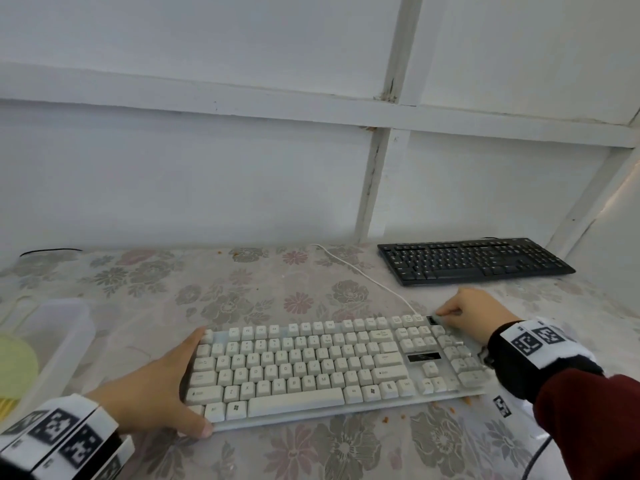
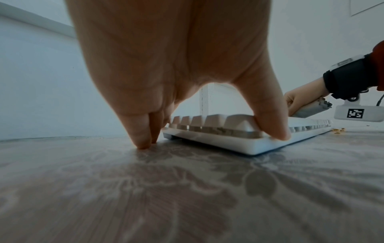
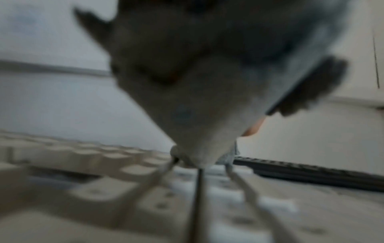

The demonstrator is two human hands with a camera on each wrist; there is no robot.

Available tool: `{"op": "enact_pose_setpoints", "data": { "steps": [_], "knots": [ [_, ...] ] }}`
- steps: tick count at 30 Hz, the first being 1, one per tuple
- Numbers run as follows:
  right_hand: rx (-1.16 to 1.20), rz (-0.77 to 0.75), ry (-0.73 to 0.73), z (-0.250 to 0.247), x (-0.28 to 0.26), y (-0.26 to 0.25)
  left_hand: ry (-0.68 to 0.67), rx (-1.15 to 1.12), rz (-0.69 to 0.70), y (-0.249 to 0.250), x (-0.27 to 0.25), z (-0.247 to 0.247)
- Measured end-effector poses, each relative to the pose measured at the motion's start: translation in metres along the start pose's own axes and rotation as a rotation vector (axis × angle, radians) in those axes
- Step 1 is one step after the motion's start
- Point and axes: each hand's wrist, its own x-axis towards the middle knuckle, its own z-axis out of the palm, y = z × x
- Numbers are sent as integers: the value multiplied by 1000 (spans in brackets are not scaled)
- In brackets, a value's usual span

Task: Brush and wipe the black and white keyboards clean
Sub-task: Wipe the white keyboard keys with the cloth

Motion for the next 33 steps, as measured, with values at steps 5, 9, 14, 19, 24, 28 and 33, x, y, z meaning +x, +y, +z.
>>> {"op": "enact_pose_setpoints", "data": {
  "steps": [5,9,14,19,24,28,33],
  "knots": [
    [-124,201,-47,-19,5,6,17,-24,-10,3,0,3],
    [1,5,-18,-22,-2,-52,21,-1,10,5,-2,2],
    [208,-453,-140,2,-43,-182,23,-8,16,3,-3,1],
    [48,-743,-156,41,-58,-283,15,-45,81,-4,0,-2],
    [-127,-775,-112,58,-66,-307,51,-41,107,-4,0,-2],
    [-215,-772,-71,54,-72,-299,59,-24,94,1,-2,-1],
    [-63,-667,-64,61,-61,-279,77,-9,49,3,-4,1]
  ]
}}
